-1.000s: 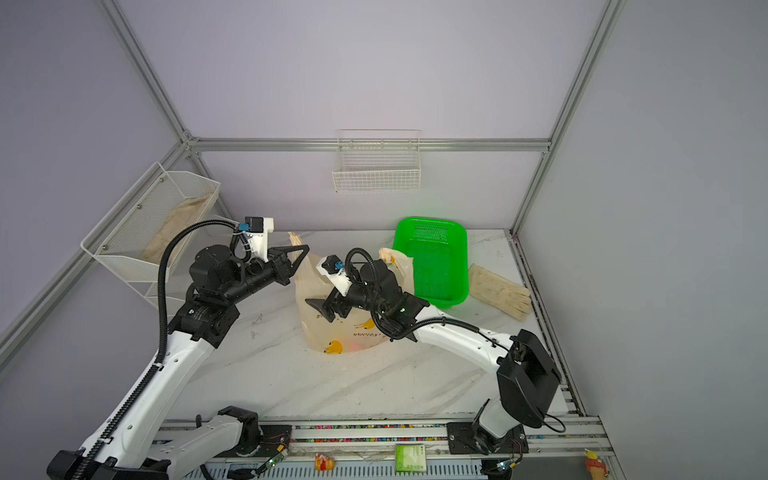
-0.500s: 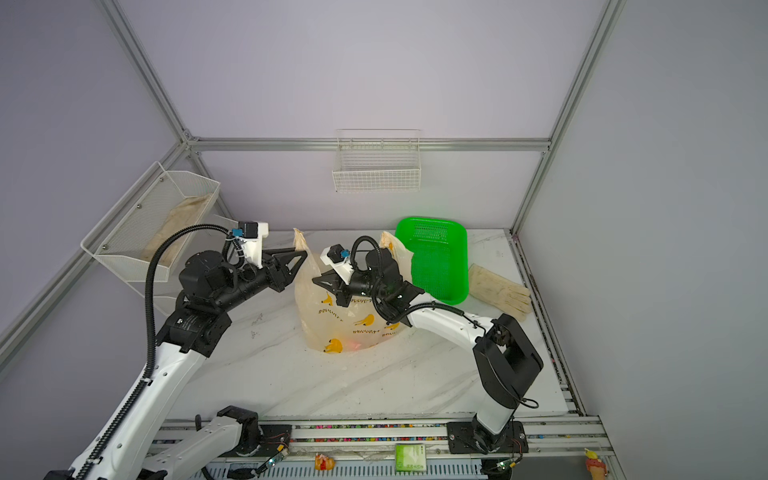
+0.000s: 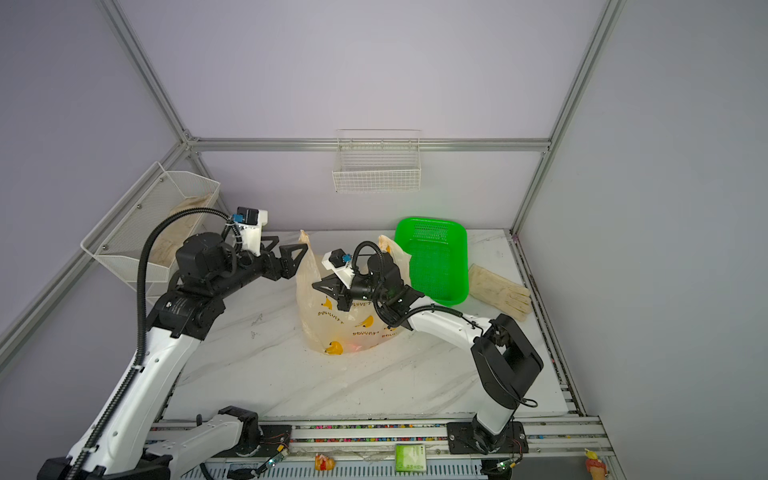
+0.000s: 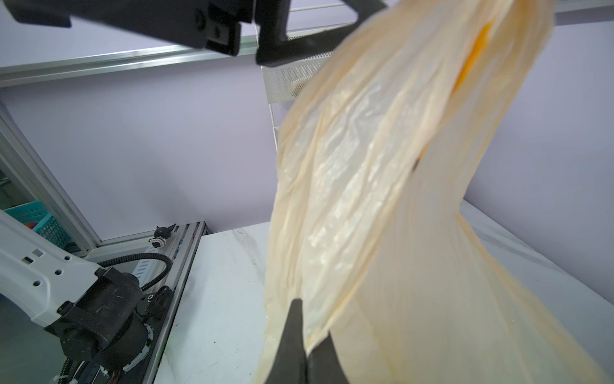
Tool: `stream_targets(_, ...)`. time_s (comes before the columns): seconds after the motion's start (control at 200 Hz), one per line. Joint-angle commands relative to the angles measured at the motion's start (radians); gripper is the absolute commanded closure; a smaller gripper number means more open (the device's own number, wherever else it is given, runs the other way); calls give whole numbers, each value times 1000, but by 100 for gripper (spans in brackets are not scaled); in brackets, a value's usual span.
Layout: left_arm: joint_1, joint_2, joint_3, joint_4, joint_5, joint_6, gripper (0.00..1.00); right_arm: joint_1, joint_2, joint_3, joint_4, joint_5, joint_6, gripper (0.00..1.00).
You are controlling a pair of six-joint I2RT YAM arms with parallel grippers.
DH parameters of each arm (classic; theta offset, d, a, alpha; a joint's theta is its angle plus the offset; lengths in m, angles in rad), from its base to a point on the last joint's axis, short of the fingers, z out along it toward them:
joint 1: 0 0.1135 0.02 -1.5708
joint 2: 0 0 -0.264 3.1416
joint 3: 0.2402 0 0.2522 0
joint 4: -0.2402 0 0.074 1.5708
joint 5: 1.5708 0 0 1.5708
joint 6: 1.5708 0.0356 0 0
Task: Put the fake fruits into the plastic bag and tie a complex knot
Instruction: 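Raise the left gripper's handle while the right gripper holds its handle near it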
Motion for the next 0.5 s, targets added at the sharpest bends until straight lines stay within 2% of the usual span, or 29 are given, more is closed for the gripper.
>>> stream_targets(0.0,7,41,137,-22,93,38,2,-4,-42,-17,39,-17,0,100)
stream_targets(0.21,9,129,206,-36,91,136,2,-4,-43,-14,36,-24,-3,100)
stream_targets(0.345,9,174,224,-15,164,150,12,-4,-42,-13,34,-26,-4,100)
stream_targets(0.495,9,207,245,-32,175,147,28,-4,-43,-11,29,-24,-4,100)
